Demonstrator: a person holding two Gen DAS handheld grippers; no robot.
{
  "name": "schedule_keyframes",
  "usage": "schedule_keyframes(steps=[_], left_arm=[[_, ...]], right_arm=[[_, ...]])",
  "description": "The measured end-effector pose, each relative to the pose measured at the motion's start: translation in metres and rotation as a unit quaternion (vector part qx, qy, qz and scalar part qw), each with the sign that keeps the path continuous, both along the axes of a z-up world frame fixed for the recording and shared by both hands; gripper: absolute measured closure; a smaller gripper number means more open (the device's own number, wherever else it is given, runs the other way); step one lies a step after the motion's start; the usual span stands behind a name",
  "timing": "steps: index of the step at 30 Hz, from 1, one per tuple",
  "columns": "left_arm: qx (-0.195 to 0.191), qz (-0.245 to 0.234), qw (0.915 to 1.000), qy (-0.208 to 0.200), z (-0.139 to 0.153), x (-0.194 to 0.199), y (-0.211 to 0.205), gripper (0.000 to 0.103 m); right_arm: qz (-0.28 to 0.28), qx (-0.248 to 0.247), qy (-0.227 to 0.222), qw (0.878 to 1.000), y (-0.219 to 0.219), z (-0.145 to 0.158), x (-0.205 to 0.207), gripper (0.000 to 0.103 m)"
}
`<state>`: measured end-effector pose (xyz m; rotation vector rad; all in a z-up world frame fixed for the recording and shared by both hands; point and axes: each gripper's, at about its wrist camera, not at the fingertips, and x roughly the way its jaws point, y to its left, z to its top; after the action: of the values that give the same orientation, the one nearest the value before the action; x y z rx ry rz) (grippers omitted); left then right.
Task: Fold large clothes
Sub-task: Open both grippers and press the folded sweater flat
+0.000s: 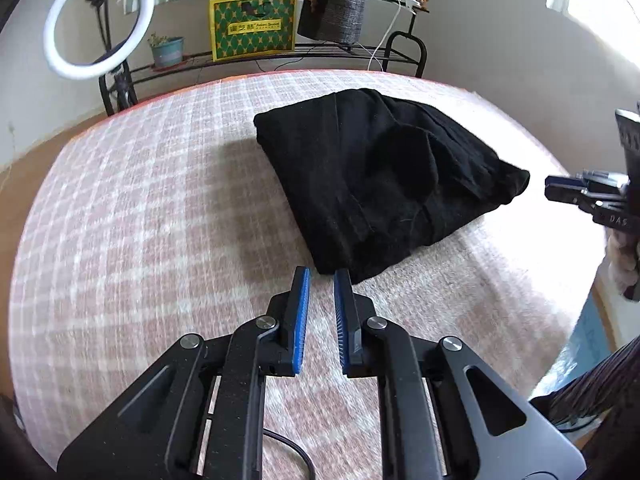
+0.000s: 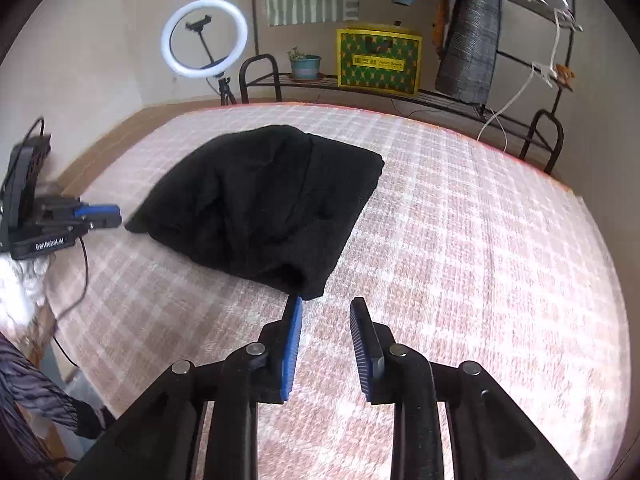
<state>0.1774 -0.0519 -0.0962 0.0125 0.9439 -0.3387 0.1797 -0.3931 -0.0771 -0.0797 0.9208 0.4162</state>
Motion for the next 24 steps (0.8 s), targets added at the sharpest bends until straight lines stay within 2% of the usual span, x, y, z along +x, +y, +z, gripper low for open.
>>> schedule_keyframes(steps=[2,4,6,7,10,15,16,17,18,19,21,23,24], left_arm=[[-0.063,0.031,0.9974,0.018,0.007,-0.004,0.019,0.08],[-0.132,0.068,0.9879,0.042,0.007,0.001,0.035,0.06],[-0.185,0.106,0.9748,0.066,0.001,0.008,0.045,0.059],[-0.219,0.122,0.9643,0.085,-0.005,0.014,0.049,0.059],[-0.271,0.146,0.9433,0.124,-0.022,0.026,0.046,0.059],[-0.288,0.144,0.9318,0.167,-0.047,0.042,0.027,0.059],[-0.29,0.143,0.9308,0.172,-0.049,0.044,0.024,0.059],[-0.285,0.138,0.9325,0.173,-0.05,0.046,0.02,0.065],[-0.278,0.13,0.9361,0.172,-0.049,0.047,0.016,0.089],[-0.261,0.123,0.9431,0.166,-0.046,0.047,0.011,0.095],[-0.254,0.118,0.9482,0.15,-0.037,0.045,0.009,0.096],[-0.263,0.12,0.9469,0.14,-0.027,0.04,0.015,0.097],[-0.277,0.121,0.9433,0.136,-0.021,0.036,0.02,0.097]], right_arm=[[-0.028,0.073,0.022,0.997,-0.018,0.003,0.0,0.066],[-0.052,0.145,0.051,0.987,-0.03,-0.001,0.004,0.053],[-0.076,0.196,0.077,0.975,-0.034,-0.009,0.011,0.051],[-0.082,0.212,0.088,0.97,-0.033,-0.014,0.015,0.051],[-0.087,0.248,0.126,0.957,-0.025,-0.03,0.027,0.051],[-0.083,0.262,0.17,0.946,-0.003,-0.054,0.042,0.051],[-0.082,0.267,0.175,0.944,-0.001,-0.058,0.044,0.054],[-0.08,0.275,0.179,0.941,0.0,-0.06,0.047,0.061],[-0.075,0.282,0.186,0.938,0.002,-0.062,0.049,0.081],[-0.072,0.286,0.191,0.936,0.003,-0.063,0.051,0.095],[-0.068,0.285,0.185,0.938,0.005,-0.059,0.049,0.098],[-0.059,0.291,0.171,0.94,0.003,-0.047,0.044,0.099],[-0.056,0.298,0.16,0.939,0.001,-0.038,0.04,0.099]])
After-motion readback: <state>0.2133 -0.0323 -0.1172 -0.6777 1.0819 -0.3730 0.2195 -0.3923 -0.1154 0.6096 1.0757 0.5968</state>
